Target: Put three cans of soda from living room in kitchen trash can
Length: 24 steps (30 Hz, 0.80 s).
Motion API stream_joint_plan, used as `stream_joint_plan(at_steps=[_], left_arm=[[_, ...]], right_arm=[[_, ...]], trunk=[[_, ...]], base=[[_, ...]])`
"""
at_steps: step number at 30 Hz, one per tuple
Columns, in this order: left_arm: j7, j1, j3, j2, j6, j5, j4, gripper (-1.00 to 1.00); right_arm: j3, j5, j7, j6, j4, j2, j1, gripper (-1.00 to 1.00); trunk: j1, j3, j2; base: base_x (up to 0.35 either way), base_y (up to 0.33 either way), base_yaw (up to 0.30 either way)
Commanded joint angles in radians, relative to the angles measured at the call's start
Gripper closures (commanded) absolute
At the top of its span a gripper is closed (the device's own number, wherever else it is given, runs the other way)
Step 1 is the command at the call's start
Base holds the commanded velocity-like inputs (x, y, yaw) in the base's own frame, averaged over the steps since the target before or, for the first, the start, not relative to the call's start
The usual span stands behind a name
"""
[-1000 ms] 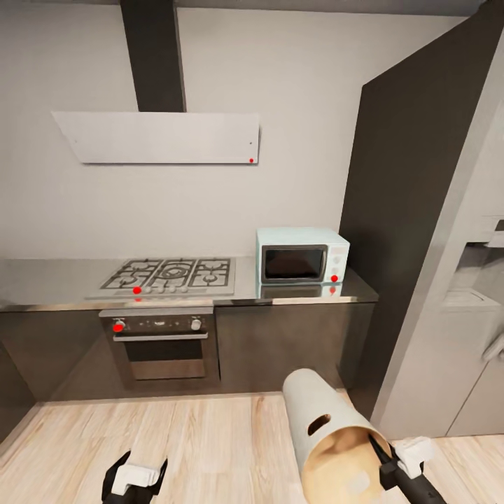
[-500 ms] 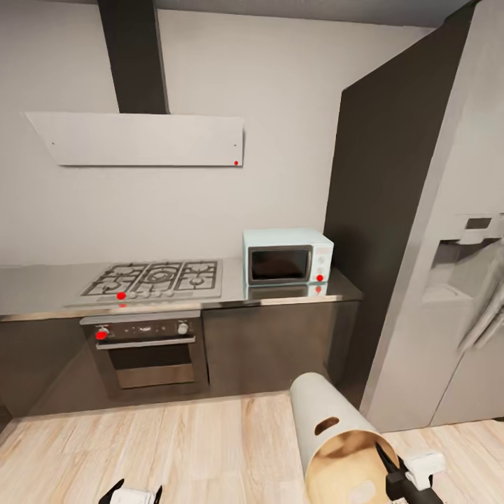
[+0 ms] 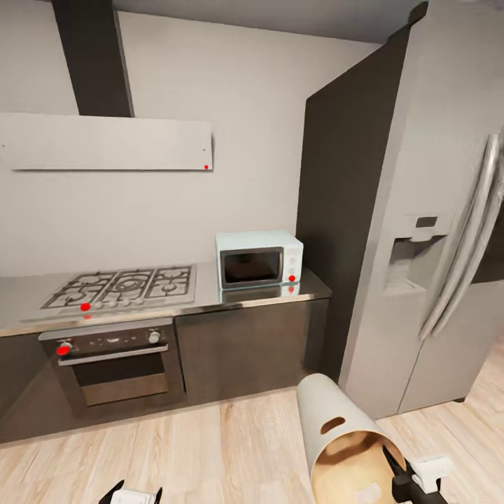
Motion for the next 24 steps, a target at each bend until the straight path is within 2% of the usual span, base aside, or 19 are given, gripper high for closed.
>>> stream_joint_plan(at_steps=[1,9,24], left_arm=[[0.000,0.000,-0.001,0.000,0.000,-0.001,0.000,-1.00],[0.000,0.000,-0.007,0.000,0.000,-0.005,0.008,-1.00],[0.000,0.000,-0.011,-0.002,-0.002,-0.003,0.024,-1.00]], right_arm=[[-0.001,-0.011,0.006,0.001,0.001,0.000,0.000,1.00],[-0.001,-0.011,0.006,0.001,0.021,0.000,0.000,1.00],[-0.001,-0.011,0.006,0.001,0.022,0.000,0.000,1.00]], trunk=[[0.000,0.001,0.000],[0.000,0.010,0.000],[0.000,0.026,0.000]], base=[[0.000,-0.262,-0.214],[-0.025,-0.275,-0.214],[-0.099,-0.280,-0.214]])
